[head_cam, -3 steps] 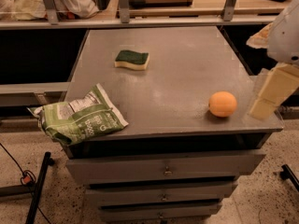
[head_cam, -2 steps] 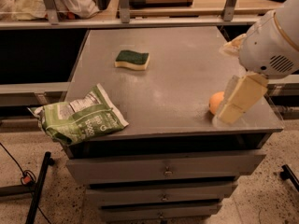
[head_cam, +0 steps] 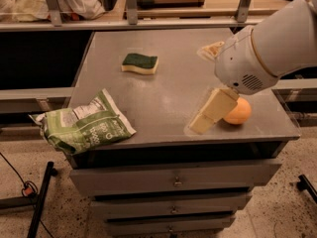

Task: Move green jalapeno chip bag near sponge

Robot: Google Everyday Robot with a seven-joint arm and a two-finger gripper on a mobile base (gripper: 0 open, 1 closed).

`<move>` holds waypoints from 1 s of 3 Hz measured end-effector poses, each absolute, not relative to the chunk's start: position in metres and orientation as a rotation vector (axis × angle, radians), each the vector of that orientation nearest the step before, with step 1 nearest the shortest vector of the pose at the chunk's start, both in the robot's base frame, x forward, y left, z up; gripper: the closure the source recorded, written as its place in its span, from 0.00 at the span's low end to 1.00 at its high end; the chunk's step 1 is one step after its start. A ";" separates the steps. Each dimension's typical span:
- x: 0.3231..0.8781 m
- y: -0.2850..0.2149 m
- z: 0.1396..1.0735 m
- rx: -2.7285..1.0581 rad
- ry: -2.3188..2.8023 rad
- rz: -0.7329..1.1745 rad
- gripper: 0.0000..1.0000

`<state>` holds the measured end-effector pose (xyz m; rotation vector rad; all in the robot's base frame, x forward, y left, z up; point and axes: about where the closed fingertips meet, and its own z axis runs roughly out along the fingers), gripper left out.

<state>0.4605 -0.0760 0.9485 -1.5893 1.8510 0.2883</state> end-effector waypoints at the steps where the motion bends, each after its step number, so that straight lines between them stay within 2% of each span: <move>1: 0.462 -0.077 0.946 -1.574 1.834 0.293 0.00; 3: 0.501 -0.083 0.923 -1.425 1.710 0.435 0.00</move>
Offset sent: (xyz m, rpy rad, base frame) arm 0.0558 -0.0142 -0.0269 0.2510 -0.0705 0.0072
